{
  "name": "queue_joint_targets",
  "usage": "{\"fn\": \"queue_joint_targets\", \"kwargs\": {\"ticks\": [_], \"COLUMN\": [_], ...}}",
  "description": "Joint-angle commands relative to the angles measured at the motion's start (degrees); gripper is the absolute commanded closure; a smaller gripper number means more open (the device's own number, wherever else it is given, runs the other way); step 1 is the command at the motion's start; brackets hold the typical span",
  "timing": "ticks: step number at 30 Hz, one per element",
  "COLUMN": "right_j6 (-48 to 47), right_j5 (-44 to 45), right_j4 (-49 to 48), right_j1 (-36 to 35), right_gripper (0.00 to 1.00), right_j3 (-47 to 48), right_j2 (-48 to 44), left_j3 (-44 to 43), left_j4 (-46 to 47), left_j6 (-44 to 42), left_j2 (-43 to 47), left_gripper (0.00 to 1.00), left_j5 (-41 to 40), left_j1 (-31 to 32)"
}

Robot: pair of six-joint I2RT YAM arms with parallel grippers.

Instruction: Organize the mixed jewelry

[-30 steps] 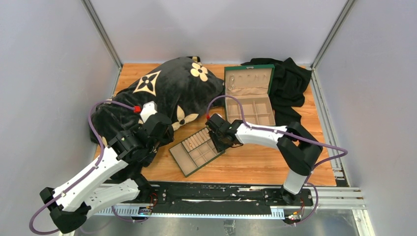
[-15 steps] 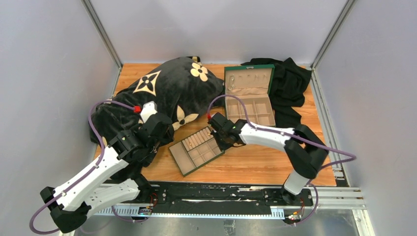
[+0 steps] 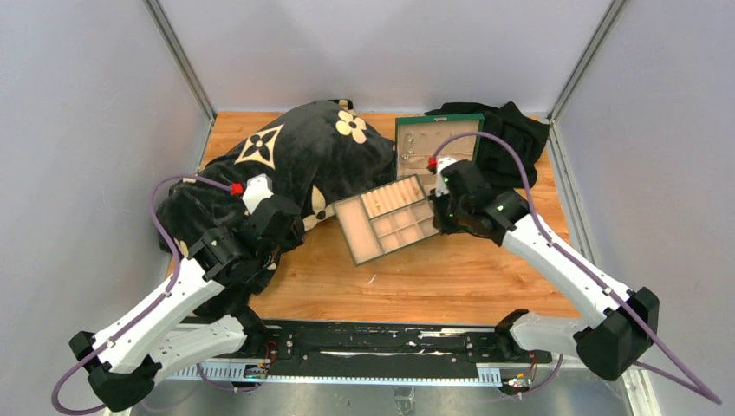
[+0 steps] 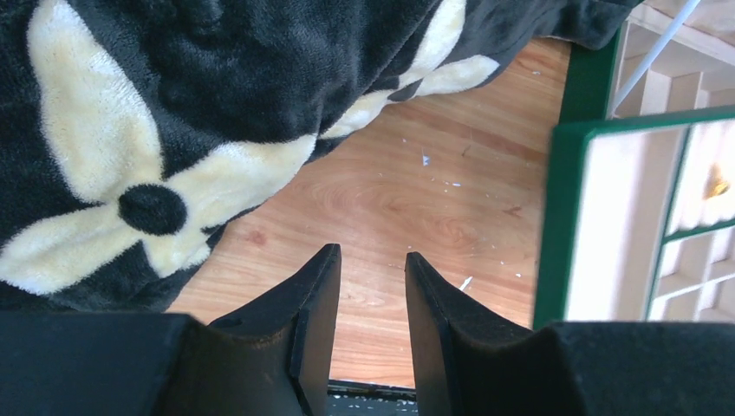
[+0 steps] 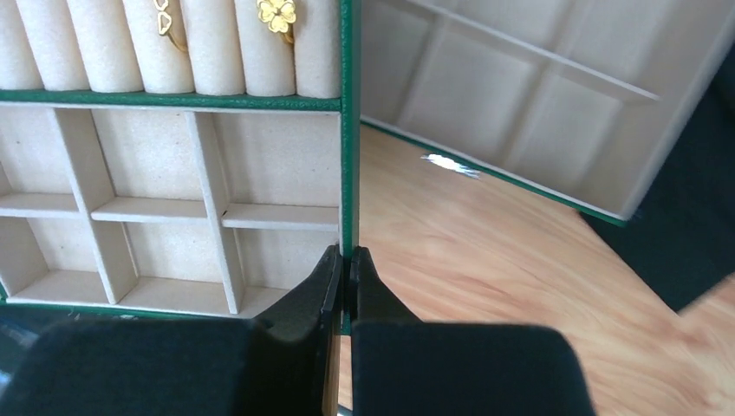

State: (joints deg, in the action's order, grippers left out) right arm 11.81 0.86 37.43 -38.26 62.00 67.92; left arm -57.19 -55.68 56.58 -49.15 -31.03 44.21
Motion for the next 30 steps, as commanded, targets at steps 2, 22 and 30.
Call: {"fn": "queue_joint_targets", "kwargs": {"ticks": [2,22,30], "right_j6": [-7.94,-14.21,-12.54], "right_j5": [-1.44,-3.00,-4.07], "right_j4": [5.43,-0.36,-2.54], "right_j1": [10.08,33.57,34.92], "right_gripper": [1.00,1.00,1.00], "right_j3": [2.51,1.03,2.50], "right_j2": [0.76,4.43,10.00], "left_j3": [-0.41,-0.87,-0.03], "left_j4": [0.07,1.13,4.95], "left_j6": [0.40,-1.51,-3.66], "left_j2": [-1.61,-2.40,-4.81], "left_gripper": [0.62,0.62,0.62], "left_j5": [-0.60,0.93,6.31], "left_j1": [-0.52,-0.59,-0.96]}}
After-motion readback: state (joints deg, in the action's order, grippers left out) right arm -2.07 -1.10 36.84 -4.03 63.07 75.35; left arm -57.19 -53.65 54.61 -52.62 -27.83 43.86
